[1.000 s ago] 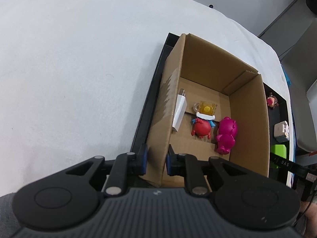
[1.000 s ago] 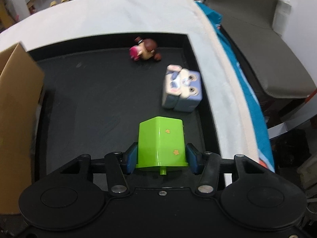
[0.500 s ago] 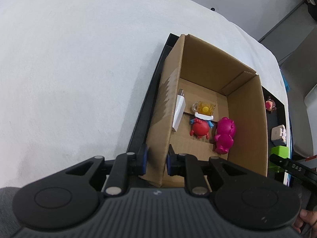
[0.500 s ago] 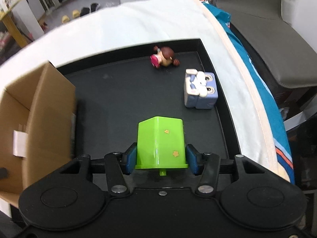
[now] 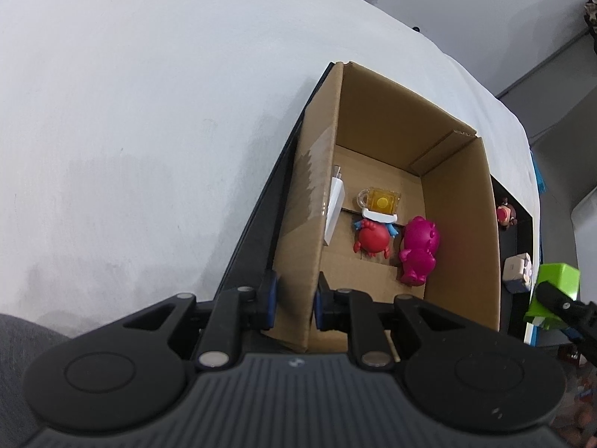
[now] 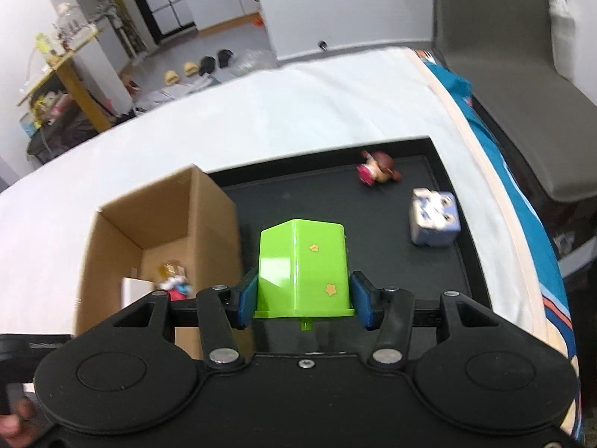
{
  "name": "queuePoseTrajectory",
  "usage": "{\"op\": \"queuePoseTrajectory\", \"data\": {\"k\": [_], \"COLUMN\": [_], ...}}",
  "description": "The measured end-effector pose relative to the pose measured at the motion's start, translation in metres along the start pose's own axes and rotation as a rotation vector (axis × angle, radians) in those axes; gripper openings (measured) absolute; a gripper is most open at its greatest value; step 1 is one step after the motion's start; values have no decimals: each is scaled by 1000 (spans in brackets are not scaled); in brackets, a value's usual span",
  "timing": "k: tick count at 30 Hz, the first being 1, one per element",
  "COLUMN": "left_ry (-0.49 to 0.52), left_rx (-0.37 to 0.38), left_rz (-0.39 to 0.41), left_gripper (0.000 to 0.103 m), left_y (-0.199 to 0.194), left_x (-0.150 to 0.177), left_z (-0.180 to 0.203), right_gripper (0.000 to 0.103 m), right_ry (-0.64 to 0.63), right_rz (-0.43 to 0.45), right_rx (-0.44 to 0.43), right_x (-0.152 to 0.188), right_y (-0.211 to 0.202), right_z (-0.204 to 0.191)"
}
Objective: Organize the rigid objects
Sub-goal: 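Carry the green box over the cardboard box and open the right gripper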
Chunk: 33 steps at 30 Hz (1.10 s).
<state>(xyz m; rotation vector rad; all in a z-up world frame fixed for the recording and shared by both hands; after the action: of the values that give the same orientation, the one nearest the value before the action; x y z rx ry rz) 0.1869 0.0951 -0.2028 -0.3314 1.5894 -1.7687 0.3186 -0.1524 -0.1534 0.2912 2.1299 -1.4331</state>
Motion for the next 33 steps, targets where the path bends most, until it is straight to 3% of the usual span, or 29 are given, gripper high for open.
{"op": "queuePoseTrajectory", "data": {"k": [11, 19, 27, 33], "left_ry": [-31, -41, -58, -62], "left_rx": [10, 27, 33, 31], "left_rz": [-6, -11, -6, -1], "left_gripper": [19, 19, 19, 20], "left_y": [-1, -1, 0, 1], "left_x": [9, 14, 15, 14], "left_z": [3, -1, -1, 4], "right_gripper": [50, 50, 52, 54], "right_ry": [-74, -97, -43, -30], "right_rz": [23, -42, -126, -118], "right_rx": [-118, -194, -221, -213], "right_x": [-8, 6, 26, 27], "right_y": [-4, 17, 34, 28], "right_z": [-63, -105, -118, -108]}}
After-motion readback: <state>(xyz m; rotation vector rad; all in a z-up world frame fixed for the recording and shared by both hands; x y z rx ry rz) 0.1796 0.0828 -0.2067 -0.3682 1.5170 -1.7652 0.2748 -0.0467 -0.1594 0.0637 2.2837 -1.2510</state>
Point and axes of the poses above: each gripper's, at about its wrist camera, not at the fingertips, and y roughly the way its jaws point, z to its right, x to its underside, the point moved 9 cm from there along y, roughly the way its jaws point, and after that the axes turned 6 degrees about -x, right-handed, at the moved point
